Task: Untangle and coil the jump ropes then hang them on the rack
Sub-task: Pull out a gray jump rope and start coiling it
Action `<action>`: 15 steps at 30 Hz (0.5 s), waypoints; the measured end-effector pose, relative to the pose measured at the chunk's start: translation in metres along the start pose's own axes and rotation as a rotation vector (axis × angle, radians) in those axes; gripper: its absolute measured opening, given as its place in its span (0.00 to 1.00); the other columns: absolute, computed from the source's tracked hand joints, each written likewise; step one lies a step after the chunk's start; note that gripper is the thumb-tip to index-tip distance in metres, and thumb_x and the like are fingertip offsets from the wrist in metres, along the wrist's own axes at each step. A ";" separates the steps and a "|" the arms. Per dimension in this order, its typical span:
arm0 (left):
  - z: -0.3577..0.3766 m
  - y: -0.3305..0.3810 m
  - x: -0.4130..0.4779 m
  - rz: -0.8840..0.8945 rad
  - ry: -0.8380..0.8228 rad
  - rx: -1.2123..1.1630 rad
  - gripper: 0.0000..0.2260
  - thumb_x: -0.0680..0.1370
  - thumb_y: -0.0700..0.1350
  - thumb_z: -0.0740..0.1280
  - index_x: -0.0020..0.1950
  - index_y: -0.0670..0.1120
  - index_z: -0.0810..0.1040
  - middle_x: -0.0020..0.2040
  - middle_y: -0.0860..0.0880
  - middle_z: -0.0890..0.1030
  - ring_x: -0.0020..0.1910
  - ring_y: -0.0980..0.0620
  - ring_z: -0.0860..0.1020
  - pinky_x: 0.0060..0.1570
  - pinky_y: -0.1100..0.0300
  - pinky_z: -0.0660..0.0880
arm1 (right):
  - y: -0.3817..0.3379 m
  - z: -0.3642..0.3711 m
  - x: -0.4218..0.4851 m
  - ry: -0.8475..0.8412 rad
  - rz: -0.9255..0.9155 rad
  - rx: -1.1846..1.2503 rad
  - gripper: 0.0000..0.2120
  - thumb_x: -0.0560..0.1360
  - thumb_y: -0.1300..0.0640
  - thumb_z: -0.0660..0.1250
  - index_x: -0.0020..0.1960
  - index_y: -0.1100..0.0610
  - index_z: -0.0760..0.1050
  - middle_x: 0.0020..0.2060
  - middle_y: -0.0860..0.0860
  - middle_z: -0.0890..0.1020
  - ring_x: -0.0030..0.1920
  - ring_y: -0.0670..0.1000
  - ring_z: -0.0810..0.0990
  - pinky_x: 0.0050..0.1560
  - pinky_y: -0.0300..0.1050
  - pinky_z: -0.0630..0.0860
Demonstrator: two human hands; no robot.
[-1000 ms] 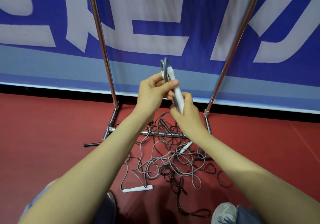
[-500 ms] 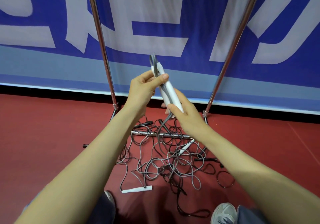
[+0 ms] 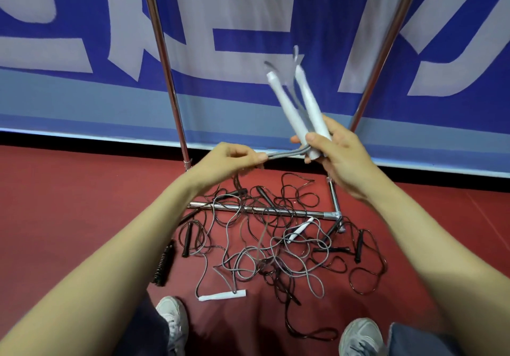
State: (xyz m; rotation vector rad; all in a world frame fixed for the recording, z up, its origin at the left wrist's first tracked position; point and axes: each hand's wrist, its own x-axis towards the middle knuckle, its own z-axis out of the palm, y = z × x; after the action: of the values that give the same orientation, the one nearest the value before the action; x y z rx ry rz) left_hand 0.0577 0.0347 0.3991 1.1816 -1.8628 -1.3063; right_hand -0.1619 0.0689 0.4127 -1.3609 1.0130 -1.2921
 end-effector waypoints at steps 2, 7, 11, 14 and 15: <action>-0.012 -0.003 0.000 -0.006 0.002 -0.013 0.09 0.72 0.50 0.71 0.43 0.44 0.82 0.34 0.55 0.78 0.35 0.60 0.73 0.39 0.72 0.68 | -0.002 0.000 -0.007 -0.128 0.029 -0.101 0.14 0.77 0.60 0.63 0.61 0.50 0.71 0.43 0.52 0.85 0.40 0.48 0.76 0.38 0.38 0.74; -0.025 -0.009 0.002 -0.035 -0.092 -0.131 0.04 0.73 0.40 0.70 0.46 0.46 0.83 0.45 0.49 0.82 0.46 0.54 0.77 0.54 0.61 0.71 | -0.011 -0.003 -0.025 -0.326 0.047 -0.379 0.14 0.79 0.61 0.63 0.62 0.48 0.73 0.42 0.47 0.79 0.38 0.42 0.73 0.45 0.36 0.71; -0.025 -0.007 0.005 -0.015 -0.081 -0.109 0.13 0.75 0.32 0.66 0.38 0.48 0.83 0.33 0.56 0.82 0.34 0.62 0.76 0.40 0.69 0.73 | -0.013 -0.004 -0.030 -0.345 0.019 -0.579 0.14 0.74 0.44 0.64 0.60 0.39 0.73 0.46 0.58 0.80 0.42 0.63 0.74 0.45 0.62 0.72; -0.027 -0.008 0.007 0.015 -0.112 -0.018 0.13 0.75 0.30 0.66 0.42 0.47 0.83 0.32 0.58 0.81 0.32 0.64 0.75 0.36 0.71 0.70 | -0.015 -0.004 -0.033 -0.387 -0.040 -0.704 0.15 0.78 0.48 0.64 0.64 0.40 0.71 0.46 0.51 0.81 0.45 0.57 0.78 0.50 0.56 0.74; -0.029 -0.009 0.006 0.026 -0.129 0.041 0.12 0.75 0.29 0.65 0.47 0.44 0.81 0.34 0.57 0.82 0.34 0.64 0.76 0.37 0.71 0.70 | -0.015 -0.003 -0.034 -0.415 -0.076 -0.790 0.16 0.79 0.53 0.64 0.66 0.43 0.71 0.45 0.46 0.81 0.42 0.48 0.78 0.49 0.46 0.75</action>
State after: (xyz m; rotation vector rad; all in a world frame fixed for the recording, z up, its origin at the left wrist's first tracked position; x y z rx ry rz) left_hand 0.0817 0.0160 0.4011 1.1133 -1.9981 -1.3655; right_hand -0.1688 0.1050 0.4212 -2.1642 1.2294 -0.6010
